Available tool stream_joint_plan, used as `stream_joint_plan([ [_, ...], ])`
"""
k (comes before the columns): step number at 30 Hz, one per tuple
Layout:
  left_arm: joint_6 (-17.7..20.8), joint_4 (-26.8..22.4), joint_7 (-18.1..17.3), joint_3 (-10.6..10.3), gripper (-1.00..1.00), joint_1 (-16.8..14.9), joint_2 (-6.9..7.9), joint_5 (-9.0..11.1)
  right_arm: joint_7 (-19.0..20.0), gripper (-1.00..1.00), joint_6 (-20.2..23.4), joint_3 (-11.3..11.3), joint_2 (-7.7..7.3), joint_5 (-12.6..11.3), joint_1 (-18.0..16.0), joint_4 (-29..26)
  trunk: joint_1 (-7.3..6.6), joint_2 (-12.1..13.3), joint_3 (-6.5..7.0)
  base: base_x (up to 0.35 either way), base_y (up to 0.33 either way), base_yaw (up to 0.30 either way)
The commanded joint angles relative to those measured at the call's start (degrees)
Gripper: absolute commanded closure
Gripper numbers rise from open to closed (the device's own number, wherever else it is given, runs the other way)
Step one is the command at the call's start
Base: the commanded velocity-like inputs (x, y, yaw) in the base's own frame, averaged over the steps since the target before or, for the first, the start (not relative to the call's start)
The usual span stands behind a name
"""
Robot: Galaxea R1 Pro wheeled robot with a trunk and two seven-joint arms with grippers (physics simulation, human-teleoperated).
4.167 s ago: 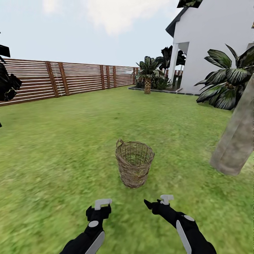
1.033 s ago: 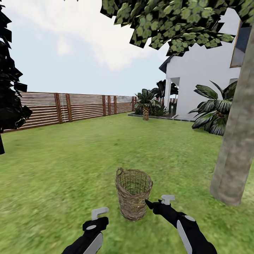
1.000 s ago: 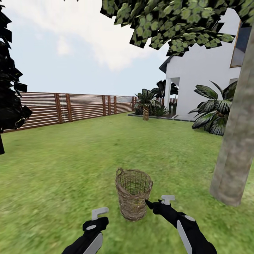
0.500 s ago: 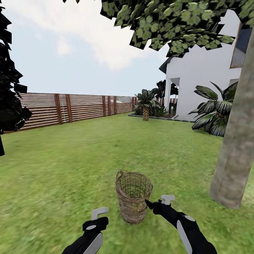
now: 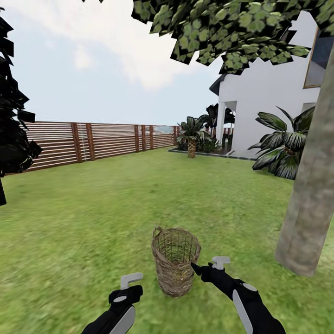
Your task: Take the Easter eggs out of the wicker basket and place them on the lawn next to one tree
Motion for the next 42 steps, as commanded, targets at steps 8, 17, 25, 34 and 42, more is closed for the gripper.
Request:
stream_joint_plan([
  [8,0.21,-0.10,0.43,-0.23,-1.00,-0.05,0.11,0.22,0.22,-1.00,0.57,-0.30,0.06,-0.47,-0.03,0.16,-1.77,3.19,0.64,0.000,0.000,0.000],
  [17,0.20,-0.10,0.37,-0.22,-1.00,-0.05,0.13,0.30,0.21,-1.00,0.56,-0.30,0.06,-0.47,-0.03,0.47,-3.75,6.80,1.41,0.000,0.000,0.000],
  [25,0.14,-0.10,0.25,-0.25,-1.00,-0.05,0.20,0.35,0.21,-1.00,0.56,-0.38,0.07,-0.47,-0.03,0.57,-5.50,10.00,2.10,0.000,0.000,0.000],
  [34,0.13,-0.12,0.12,-0.21,-1.00,-0.04,0.23,0.41,0.21,-1.00,0.56,-0.32,0.05,-0.48,-0.03,0.64,-6.60,12.01,2.16,0.000,0.000,0.000],
  [42,0.01,-0.25,0.19,-0.30,-1.00,0.03,0.30,-0.05,0.26,-1.00,0.44,-0.31,0.05,-0.57,-0.03,0.61,-6.60,12.01,1.56,0.068,0.000,0.000],
])
